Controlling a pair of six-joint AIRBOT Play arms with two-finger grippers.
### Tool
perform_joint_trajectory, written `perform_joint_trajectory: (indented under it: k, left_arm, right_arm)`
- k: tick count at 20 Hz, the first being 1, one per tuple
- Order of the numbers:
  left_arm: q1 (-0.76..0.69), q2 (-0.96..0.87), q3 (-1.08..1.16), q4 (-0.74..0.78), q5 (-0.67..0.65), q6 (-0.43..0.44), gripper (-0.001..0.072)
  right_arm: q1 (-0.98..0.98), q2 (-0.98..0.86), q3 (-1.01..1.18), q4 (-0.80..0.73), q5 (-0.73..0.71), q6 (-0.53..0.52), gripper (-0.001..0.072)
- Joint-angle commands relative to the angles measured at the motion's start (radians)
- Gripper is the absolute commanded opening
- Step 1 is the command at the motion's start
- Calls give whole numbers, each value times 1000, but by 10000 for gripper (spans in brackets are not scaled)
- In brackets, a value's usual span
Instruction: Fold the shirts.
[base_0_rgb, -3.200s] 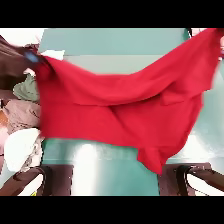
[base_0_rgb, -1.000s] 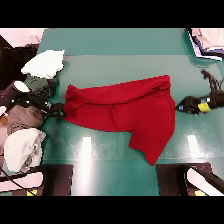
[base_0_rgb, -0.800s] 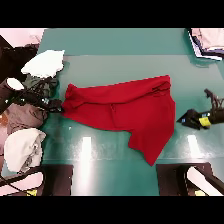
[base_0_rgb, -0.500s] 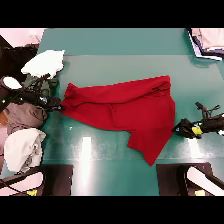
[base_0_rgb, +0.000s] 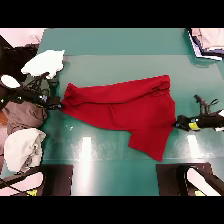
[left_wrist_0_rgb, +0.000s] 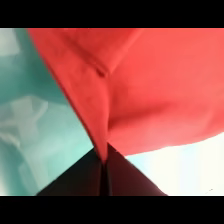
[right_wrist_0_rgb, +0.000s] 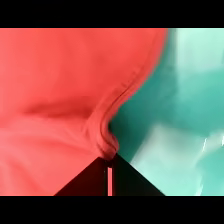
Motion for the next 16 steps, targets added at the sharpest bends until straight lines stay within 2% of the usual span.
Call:
perform_joint_trajectory:
  k: [1,5,10,12,16]
  left_arm:
    - [3,27,134,-109,0,-3,27]
    - [3,103,536,-153,1,-18,27]
    - [3,200,1068,-137,6,-26,26]
    - [3,267,1143,-137,66,-26,26]
    - [3,435,1142,-129,186,-26,26]
  right_arm:
    - [5,92,149,80,-10,4,22]
    - [2,131,563,206,-32,7,21]
    - [2,130,1102,176,-51,12,21]
    - [1,130,1279,132,-43,41,21]
    - [2,135,1539,-33,14,106,21]
